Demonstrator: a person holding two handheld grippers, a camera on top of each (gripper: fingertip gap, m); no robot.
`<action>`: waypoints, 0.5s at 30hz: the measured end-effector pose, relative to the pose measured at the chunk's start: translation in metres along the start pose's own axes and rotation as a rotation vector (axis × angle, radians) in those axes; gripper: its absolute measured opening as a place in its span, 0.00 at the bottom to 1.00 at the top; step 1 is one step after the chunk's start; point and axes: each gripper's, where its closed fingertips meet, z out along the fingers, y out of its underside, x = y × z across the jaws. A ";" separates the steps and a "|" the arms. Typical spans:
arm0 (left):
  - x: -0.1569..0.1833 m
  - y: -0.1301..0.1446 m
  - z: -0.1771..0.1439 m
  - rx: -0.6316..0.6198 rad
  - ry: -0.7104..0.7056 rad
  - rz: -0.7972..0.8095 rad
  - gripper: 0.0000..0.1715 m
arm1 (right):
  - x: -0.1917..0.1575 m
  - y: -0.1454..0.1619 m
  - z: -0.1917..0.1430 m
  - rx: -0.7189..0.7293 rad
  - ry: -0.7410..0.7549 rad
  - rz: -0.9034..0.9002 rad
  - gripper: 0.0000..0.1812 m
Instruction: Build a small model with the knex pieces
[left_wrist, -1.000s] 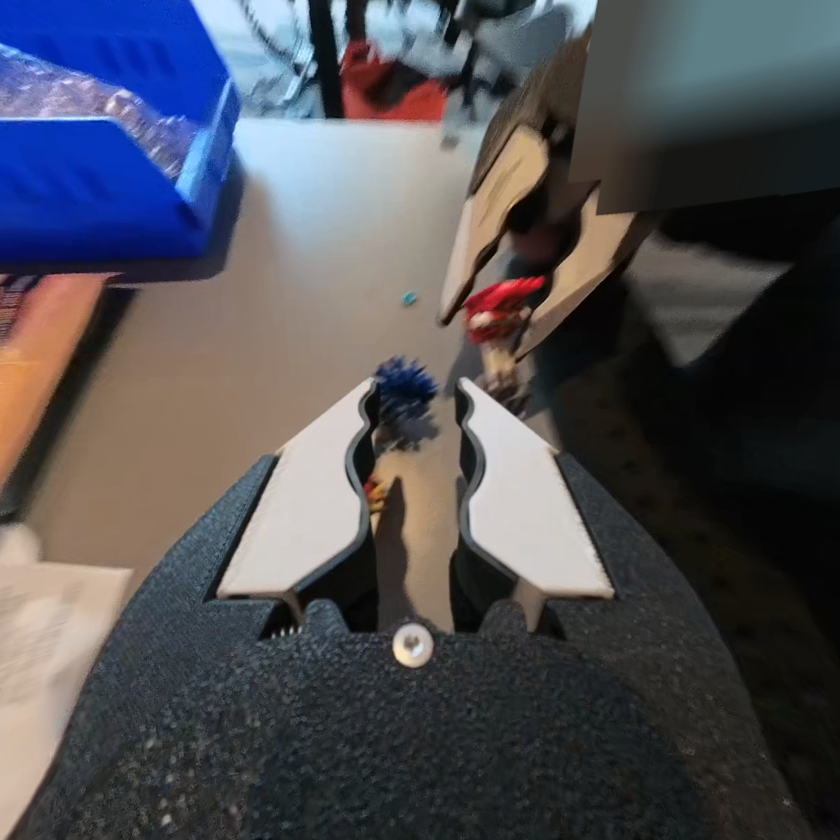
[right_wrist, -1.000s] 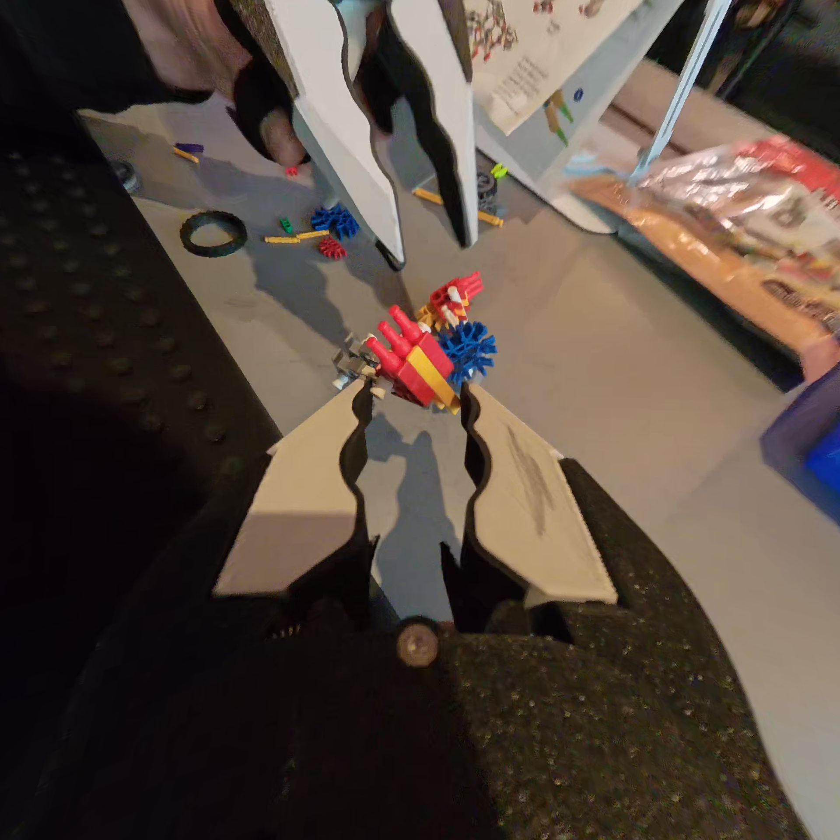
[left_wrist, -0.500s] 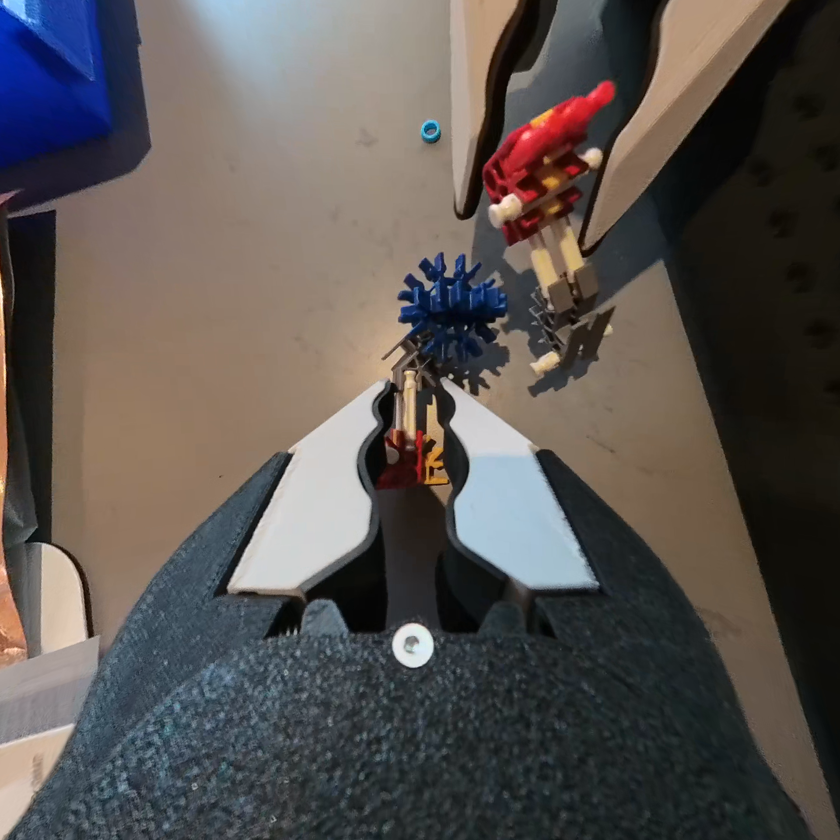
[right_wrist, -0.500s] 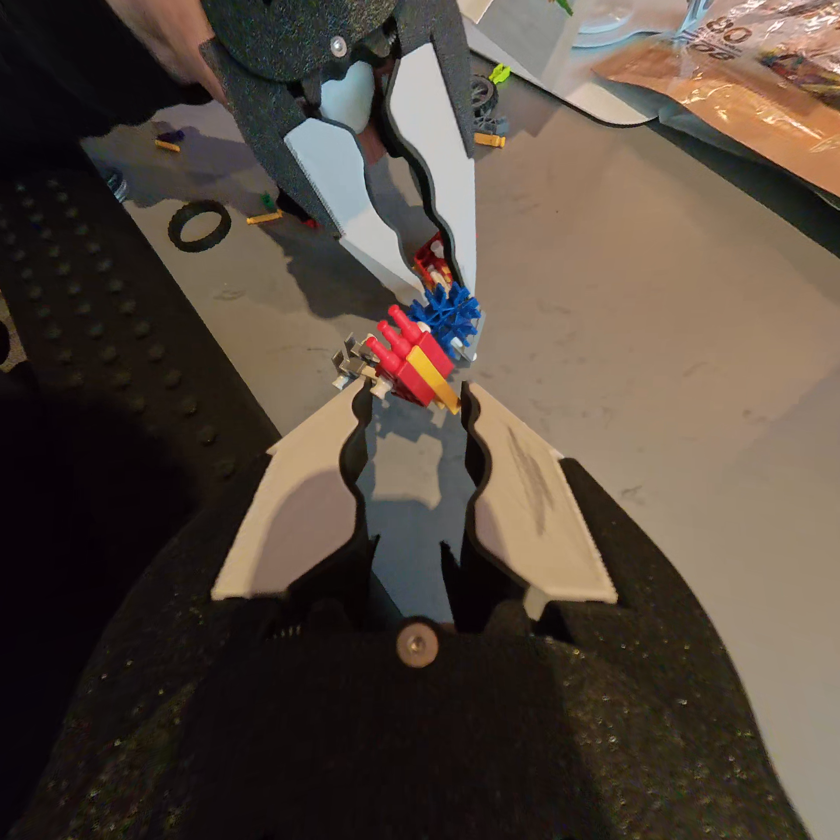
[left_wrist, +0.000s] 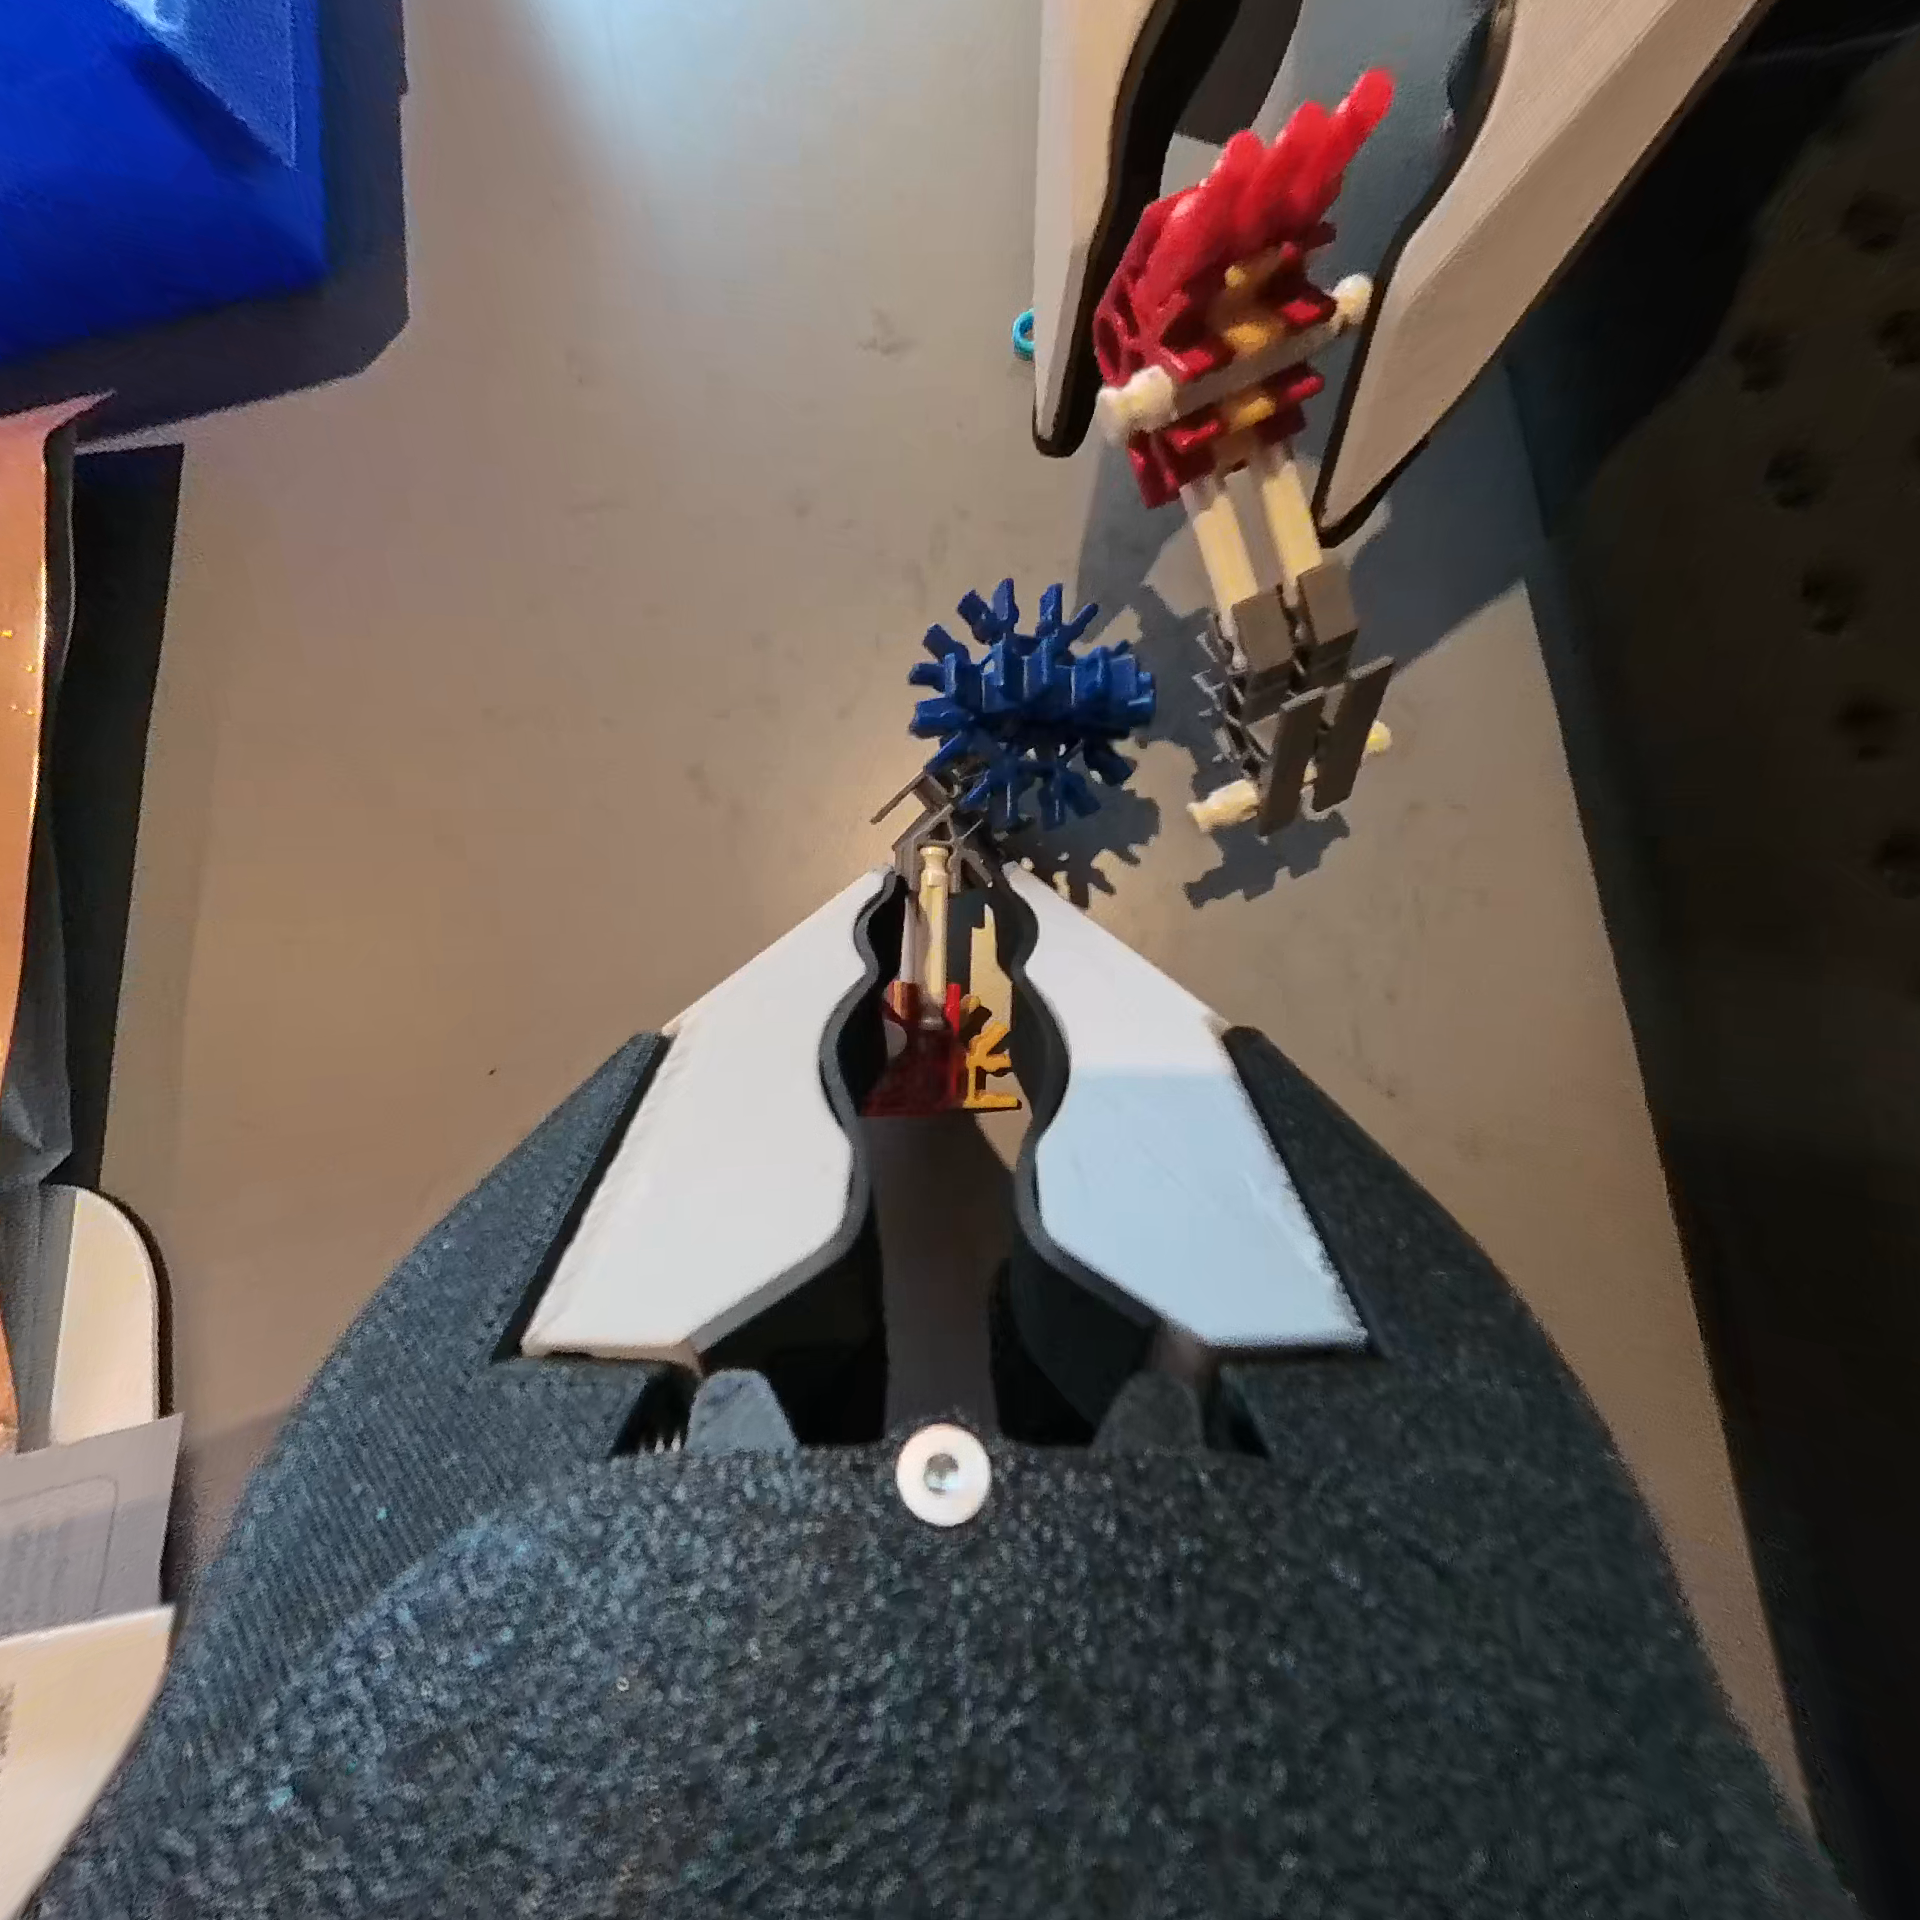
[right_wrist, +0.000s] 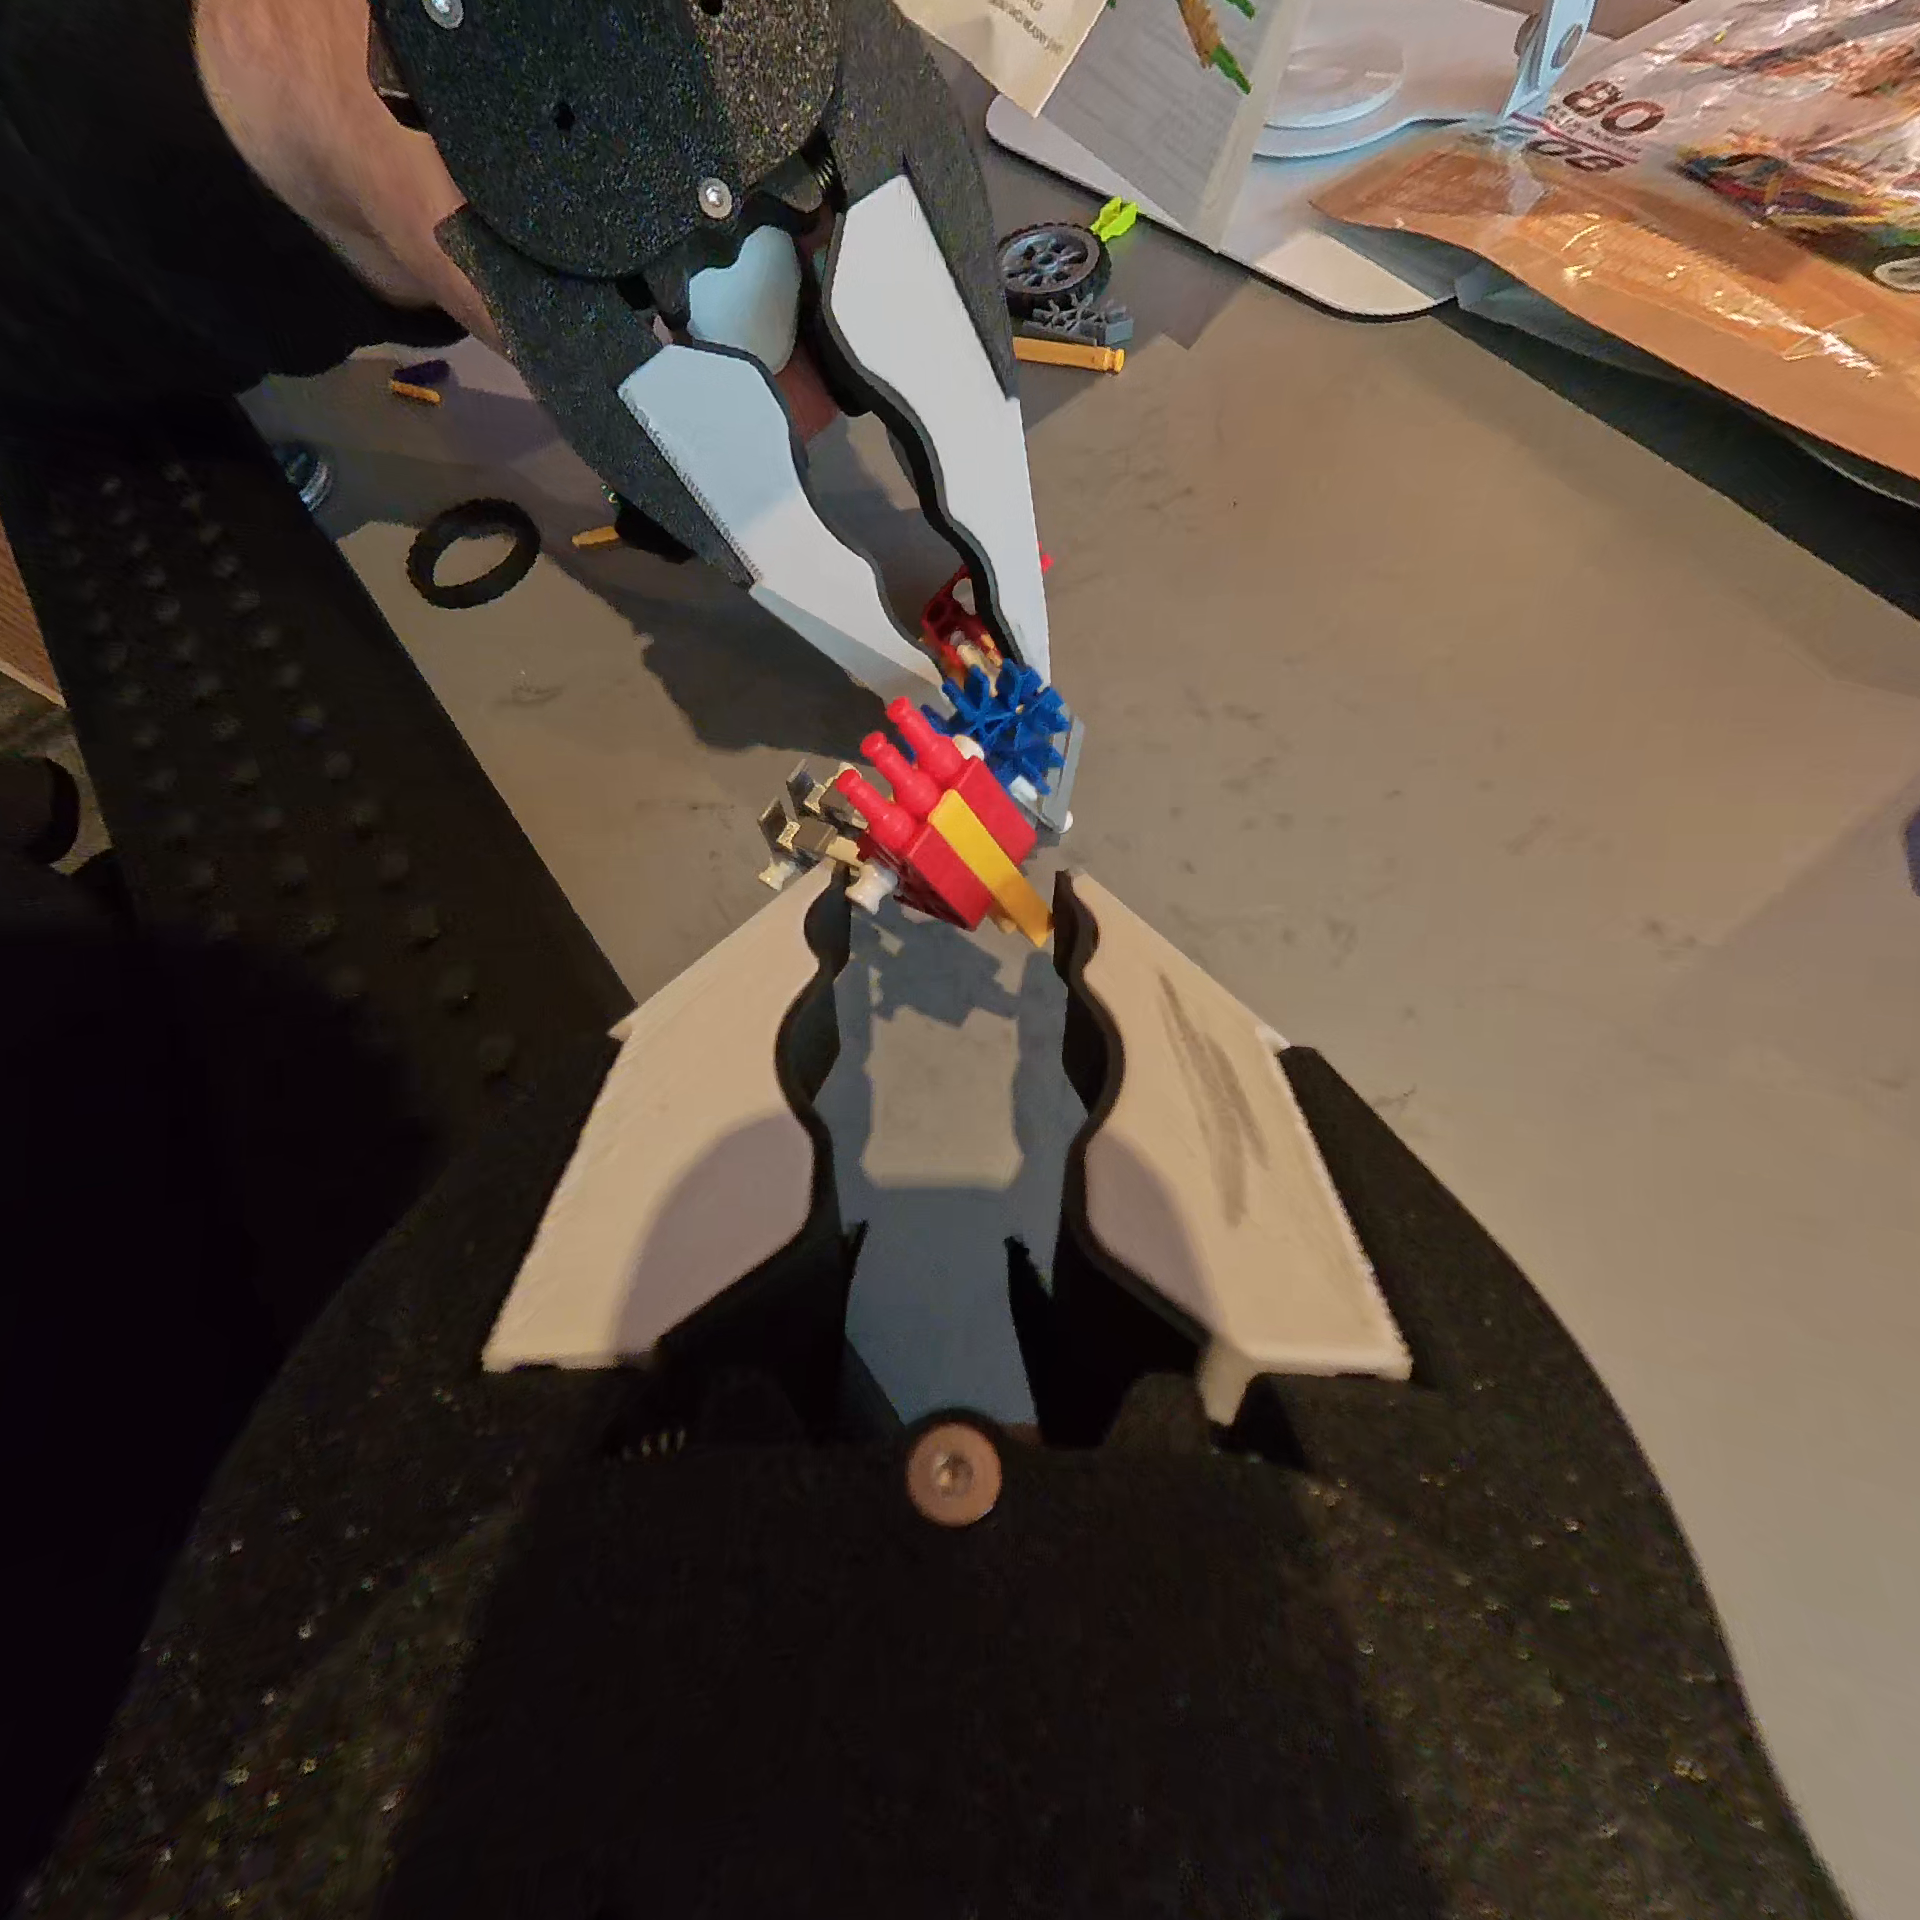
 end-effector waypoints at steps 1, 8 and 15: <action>0.001 -0.001 0.001 0.004 0.001 0.001 0.10 | 0.001 0.000 -0.001 0.001 0.004 -0.002 0.21; -0.001 0.000 -0.005 0.005 -0.021 0.013 0.24 | -0.001 -0.010 -0.011 0.038 -0.027 -0.051 0.21; 0.011 -0.023 -0.035 0.139 0.037 -0.012 0.27 | -0.002 -0.036 -0.025 0.194 0.034 -0.343 0.21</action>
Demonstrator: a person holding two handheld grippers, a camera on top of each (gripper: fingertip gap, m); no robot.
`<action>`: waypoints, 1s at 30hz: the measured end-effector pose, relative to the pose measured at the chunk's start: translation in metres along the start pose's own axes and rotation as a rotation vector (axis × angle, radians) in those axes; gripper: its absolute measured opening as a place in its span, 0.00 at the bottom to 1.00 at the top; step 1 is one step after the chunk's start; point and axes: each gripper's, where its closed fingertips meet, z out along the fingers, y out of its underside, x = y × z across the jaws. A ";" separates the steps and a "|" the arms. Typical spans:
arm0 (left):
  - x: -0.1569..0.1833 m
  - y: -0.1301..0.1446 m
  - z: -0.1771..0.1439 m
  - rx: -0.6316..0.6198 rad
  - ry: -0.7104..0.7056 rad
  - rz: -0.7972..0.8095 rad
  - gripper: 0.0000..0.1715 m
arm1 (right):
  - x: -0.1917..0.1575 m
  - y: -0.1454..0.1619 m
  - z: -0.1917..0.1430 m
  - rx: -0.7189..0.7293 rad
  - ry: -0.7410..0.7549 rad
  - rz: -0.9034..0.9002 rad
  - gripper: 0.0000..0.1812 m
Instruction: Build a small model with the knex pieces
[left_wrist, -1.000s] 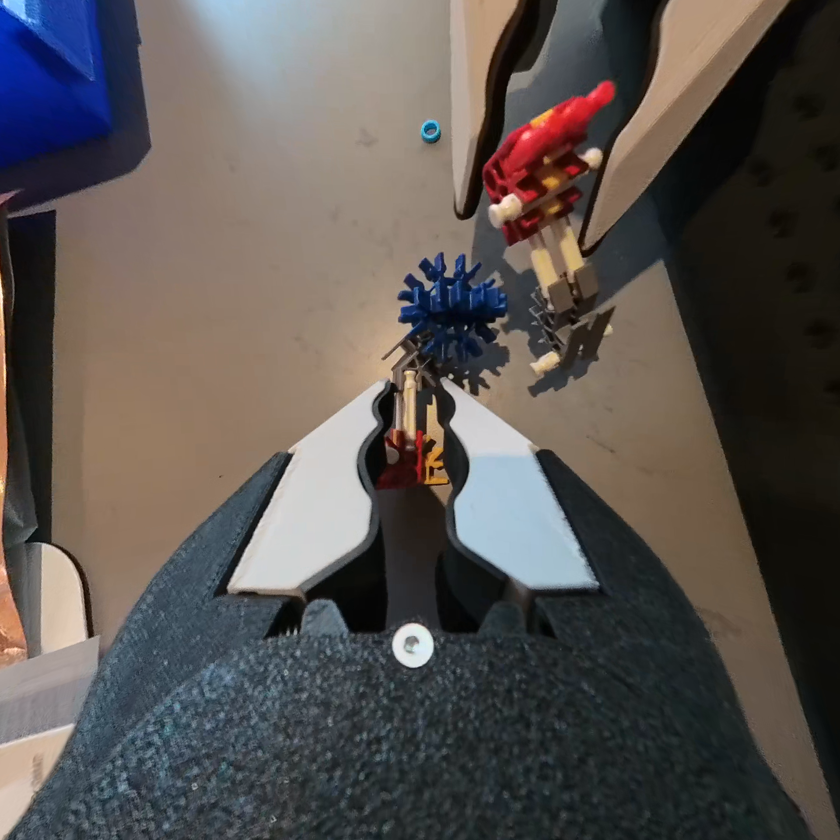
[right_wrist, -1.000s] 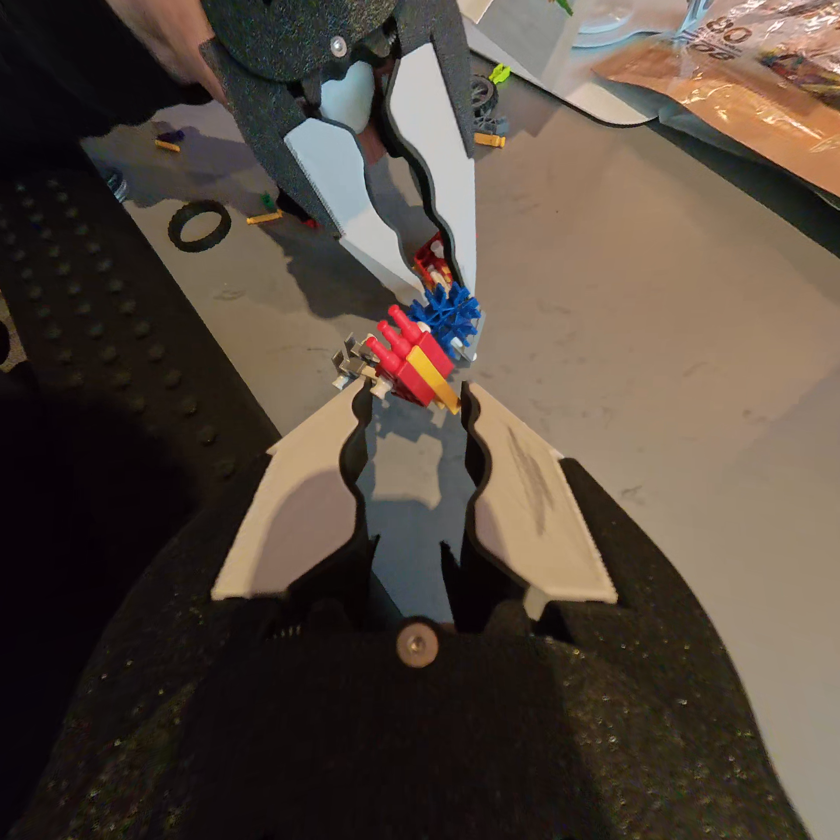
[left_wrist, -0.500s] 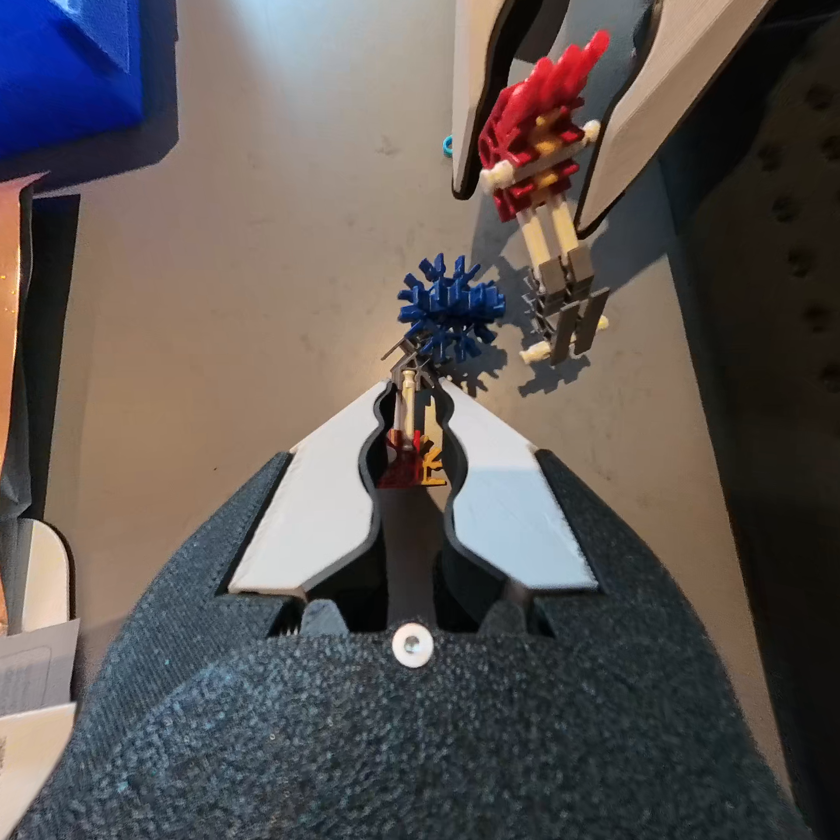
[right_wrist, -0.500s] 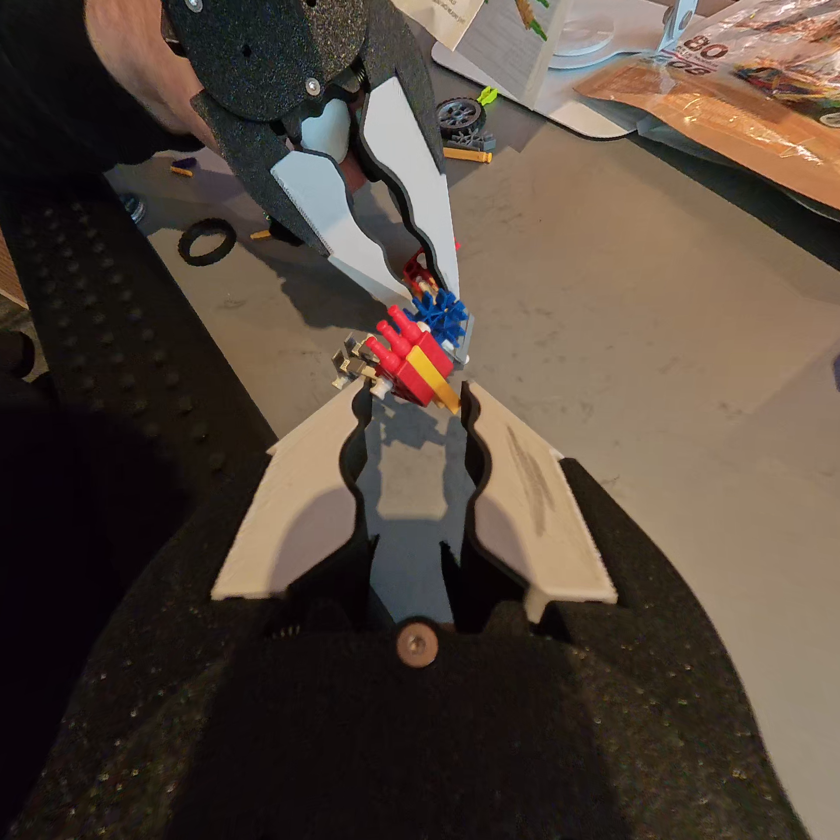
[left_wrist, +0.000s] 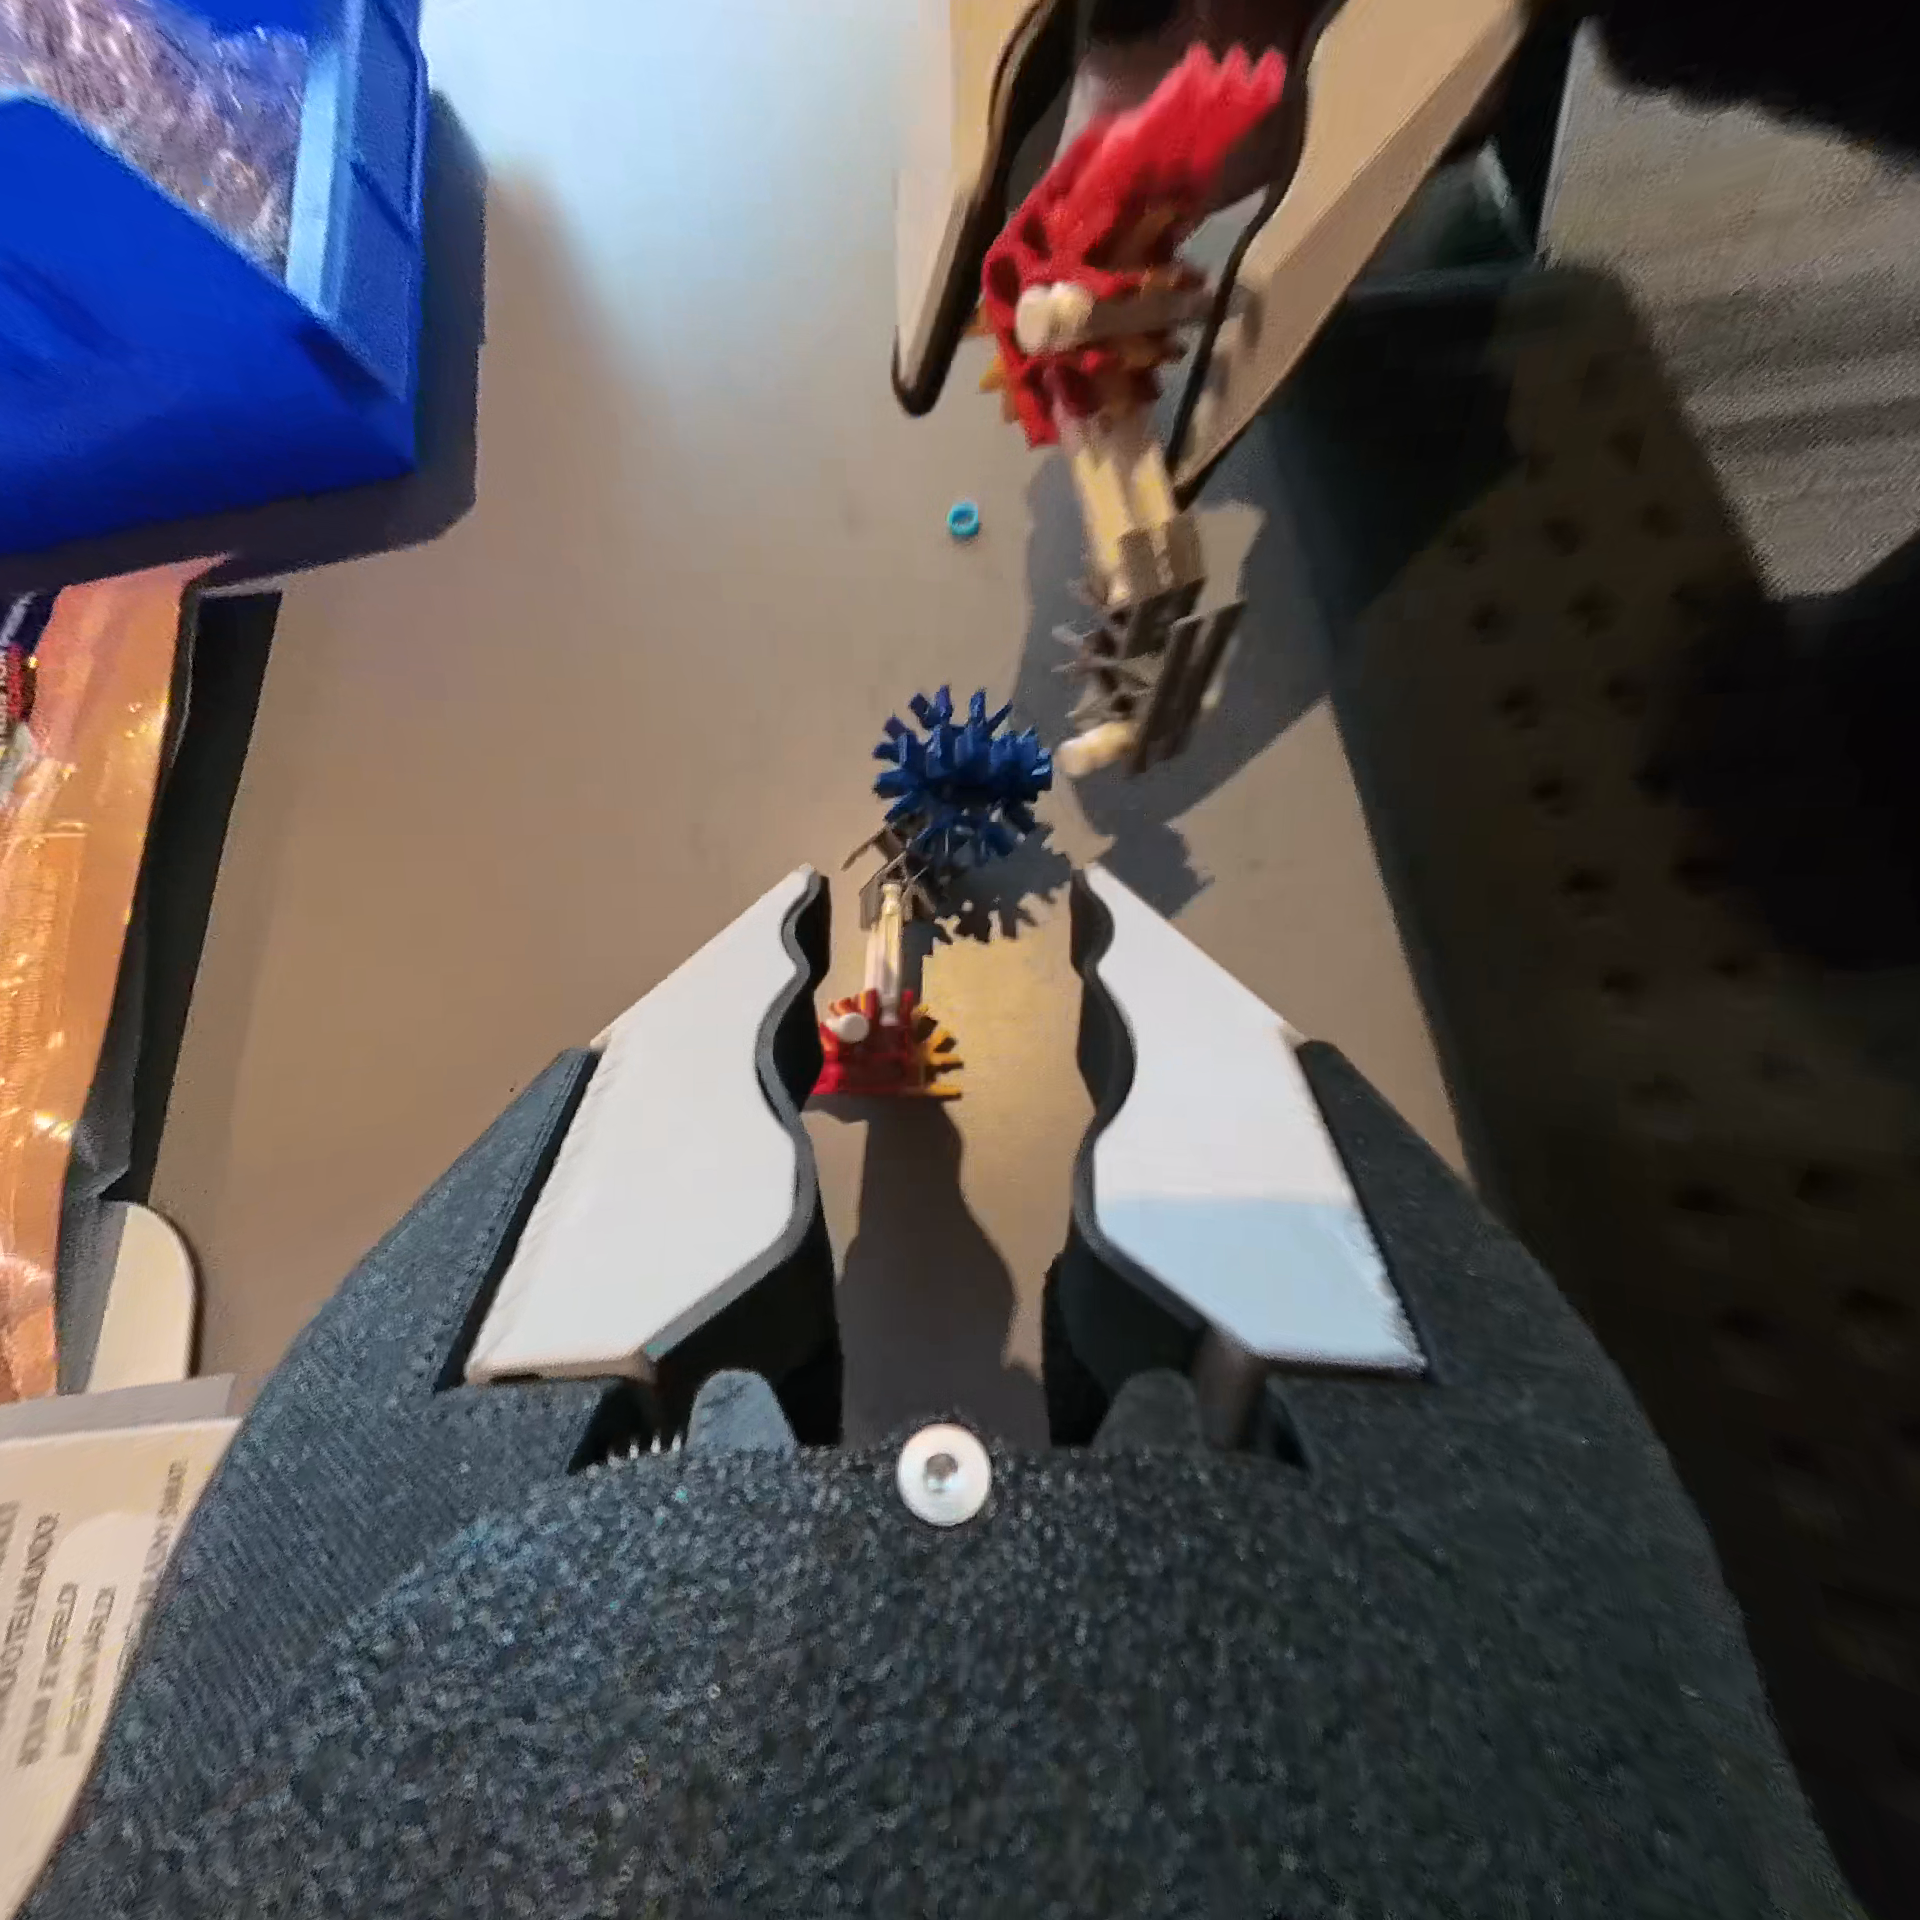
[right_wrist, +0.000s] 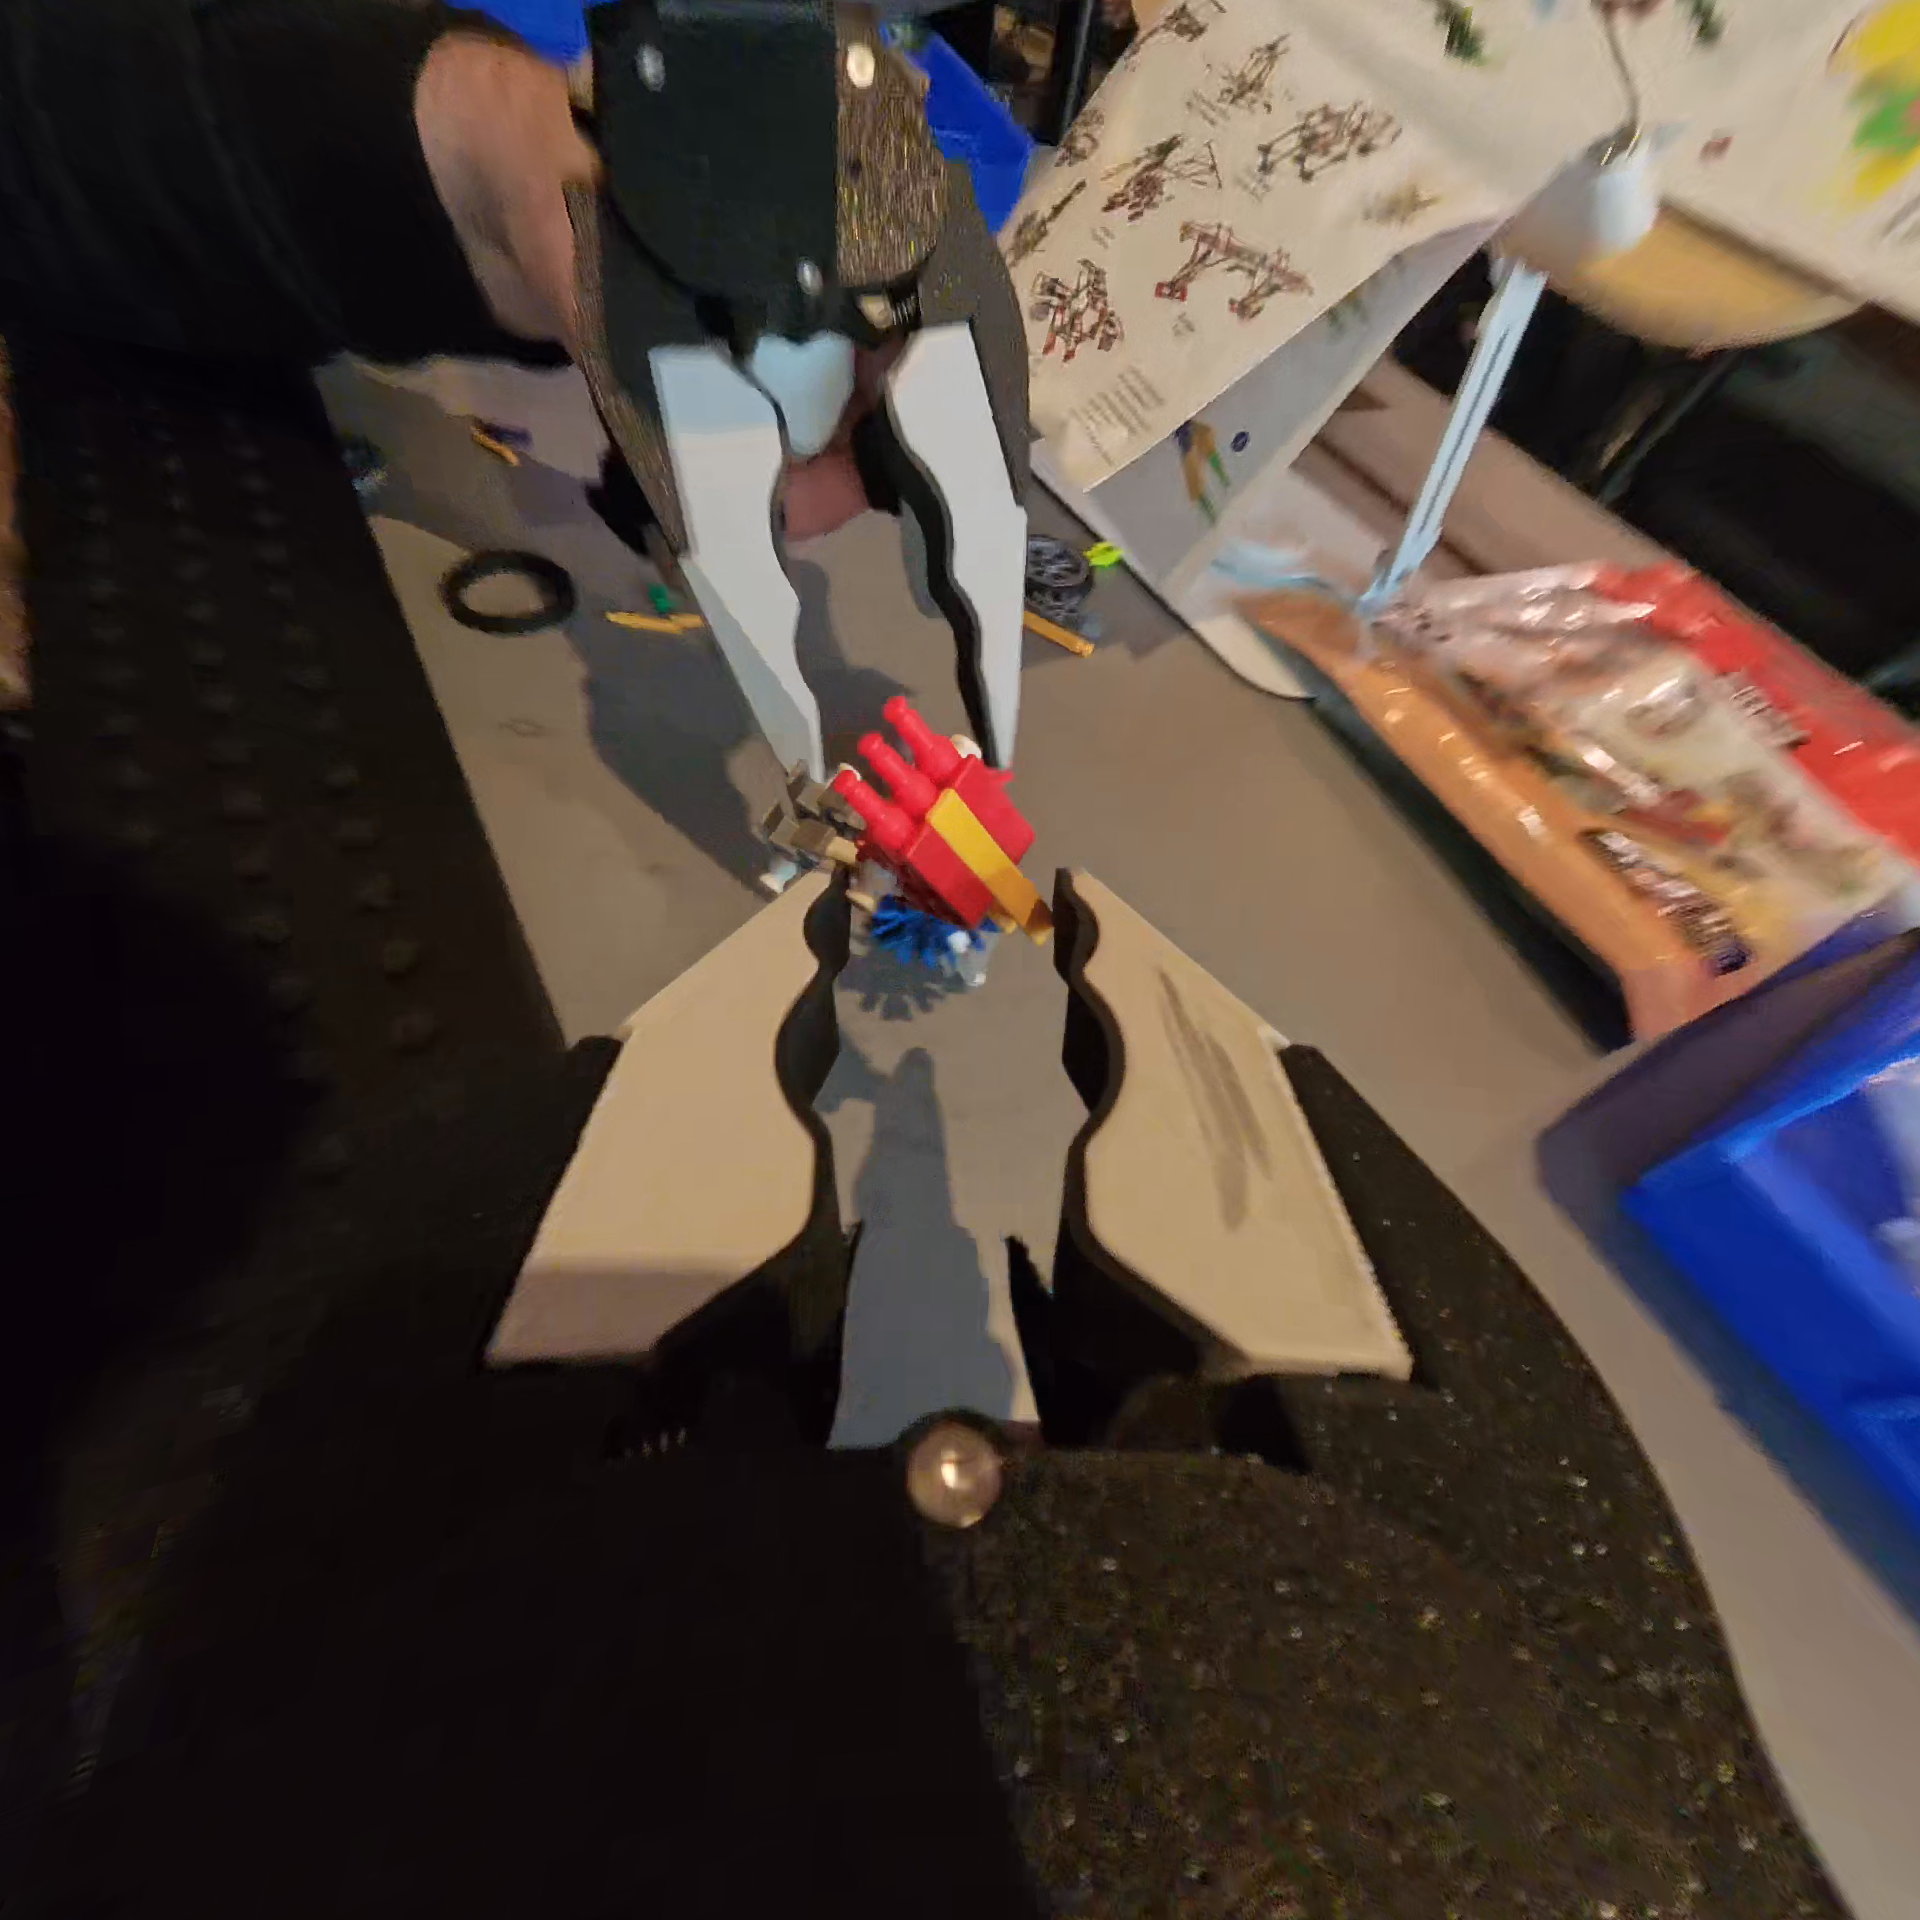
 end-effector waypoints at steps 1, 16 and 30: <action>0.001 -0.003 -0.004 0.015 0.001 -0.008 0.27 | 0.002 0.001 -0.001 -0.009 0.030 -0.063 0.21; 0.030 -0.028 -0.009 0.111 0.011 0.158 0.30 | -0.006 -0.013 -0.003 0.066 -0.004 -0.032 0.21; 0.058 -0.038 -0.027 0.120 -0.275 0.649 0.26 | -0.033 -0.013 0.017 0.028 -0.389 0.543 0.21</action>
